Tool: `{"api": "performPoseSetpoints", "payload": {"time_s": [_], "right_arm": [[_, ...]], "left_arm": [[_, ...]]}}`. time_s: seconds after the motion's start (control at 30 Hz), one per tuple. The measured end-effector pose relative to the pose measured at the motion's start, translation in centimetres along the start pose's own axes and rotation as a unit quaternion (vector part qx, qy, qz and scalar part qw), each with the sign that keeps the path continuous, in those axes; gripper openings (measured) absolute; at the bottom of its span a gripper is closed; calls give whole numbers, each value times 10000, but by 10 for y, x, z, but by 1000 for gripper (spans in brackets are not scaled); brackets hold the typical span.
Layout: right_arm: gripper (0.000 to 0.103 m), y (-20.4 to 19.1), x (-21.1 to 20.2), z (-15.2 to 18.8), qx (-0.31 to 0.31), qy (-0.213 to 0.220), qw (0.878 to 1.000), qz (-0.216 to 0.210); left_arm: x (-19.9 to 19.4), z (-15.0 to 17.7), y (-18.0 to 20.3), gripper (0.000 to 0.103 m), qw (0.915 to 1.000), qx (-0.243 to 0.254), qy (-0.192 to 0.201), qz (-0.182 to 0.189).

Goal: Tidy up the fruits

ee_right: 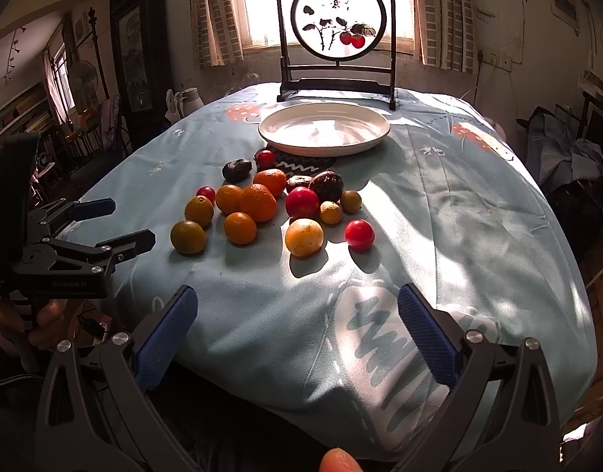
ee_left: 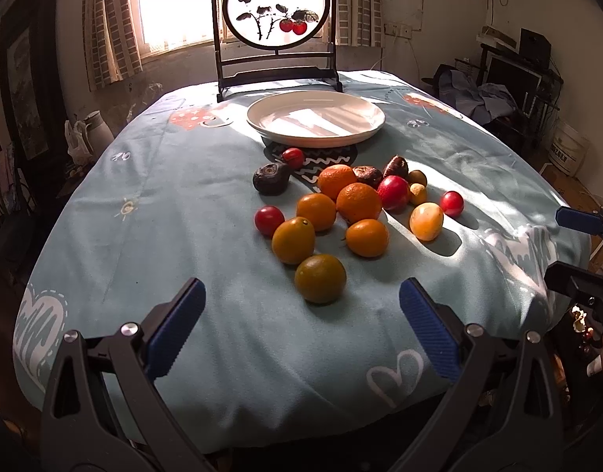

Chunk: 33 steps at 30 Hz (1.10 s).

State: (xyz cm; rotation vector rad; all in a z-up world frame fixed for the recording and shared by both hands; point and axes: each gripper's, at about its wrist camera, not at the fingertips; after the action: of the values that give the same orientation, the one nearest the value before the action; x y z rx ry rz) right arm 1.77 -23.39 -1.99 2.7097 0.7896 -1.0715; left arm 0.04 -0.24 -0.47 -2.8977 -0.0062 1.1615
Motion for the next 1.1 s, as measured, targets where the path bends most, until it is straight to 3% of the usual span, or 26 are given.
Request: {"api": "performPoseSetpoints", "payload": {"time_s": [1.1], "right_arm": [[102, 1, -3, 0, 6, 17, 10000, 30]], "left_arm": [[0, 2, 0, 101, 10000, 2, -29, -9]]}}
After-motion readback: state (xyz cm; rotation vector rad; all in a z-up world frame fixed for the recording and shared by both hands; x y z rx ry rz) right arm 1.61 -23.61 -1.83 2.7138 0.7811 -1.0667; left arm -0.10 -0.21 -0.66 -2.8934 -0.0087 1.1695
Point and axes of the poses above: each gripper's, at about its wrist camera, not at the fingertips, and x roughly the way its jaws point, y to its right, z to its underside, and after that the axes turned 1 degree about -y, right-handed
